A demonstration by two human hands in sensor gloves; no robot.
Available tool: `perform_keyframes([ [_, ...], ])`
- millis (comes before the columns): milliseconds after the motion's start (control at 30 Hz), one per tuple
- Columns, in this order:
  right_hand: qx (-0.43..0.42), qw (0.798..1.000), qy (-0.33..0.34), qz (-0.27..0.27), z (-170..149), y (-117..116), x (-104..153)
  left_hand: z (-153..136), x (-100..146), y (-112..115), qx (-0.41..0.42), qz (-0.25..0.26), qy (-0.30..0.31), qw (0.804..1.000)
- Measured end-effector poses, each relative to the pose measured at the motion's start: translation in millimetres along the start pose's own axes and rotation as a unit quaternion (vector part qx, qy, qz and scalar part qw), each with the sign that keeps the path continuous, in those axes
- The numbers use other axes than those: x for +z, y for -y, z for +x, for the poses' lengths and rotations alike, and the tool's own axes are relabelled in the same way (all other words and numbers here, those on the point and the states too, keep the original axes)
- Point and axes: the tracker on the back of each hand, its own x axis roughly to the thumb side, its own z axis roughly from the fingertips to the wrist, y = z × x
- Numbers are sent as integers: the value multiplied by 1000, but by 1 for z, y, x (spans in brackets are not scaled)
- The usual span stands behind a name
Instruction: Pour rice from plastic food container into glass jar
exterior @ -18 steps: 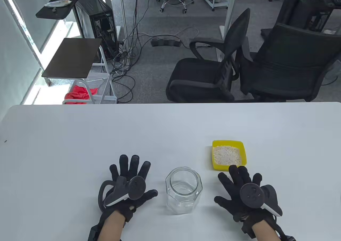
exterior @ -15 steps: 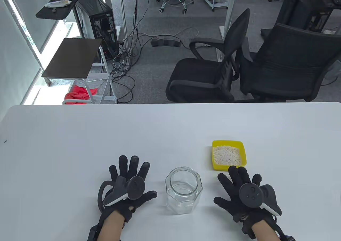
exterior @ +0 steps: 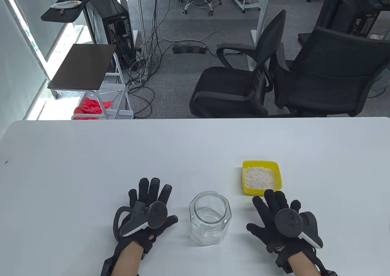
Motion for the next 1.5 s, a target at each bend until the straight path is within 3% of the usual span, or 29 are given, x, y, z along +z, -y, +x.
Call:
perform_keyframes([
  [167, -9, 999, -29, -16, -6, 7, -2, -2, 2, -5, 8, 8, 0, 1000],
  [233, -25, 996, -44, -77, -7, 18, -3, -4, 3, -7, 12, 8, -2, 1000],
  [333, -18, 989, -74, -126, -9, 36, -11, -6, 3, -11, 24, 10, -4, 1000],
  [500, -43, 981, -148, -116, -29, 60, -40, -5, 6, -18, 18, 20, -6, 1000],
  [567, -79, 971, -185, -128, -43, 68, -52, -5, 6, -20, 16, 16, -10, 1000],
  [667, -136, 953, -249, -104, -65, 74, -67, -6, 7, -24, 15, 17, -11, 1000],
  [800, -151, 937, -313, -38, -82, 68, -86, -5, 7, -23, 24, 14, -9, 1000],
  [1000, -136, 920, -367, -9, -89, 52, -109, -6, 8, -23, 27, 13, -11, 1000],
  [1500, -97, 910, -400, 54, -94, 19, -129, -7, 7, -20, 24, 4, -21, 999],
])
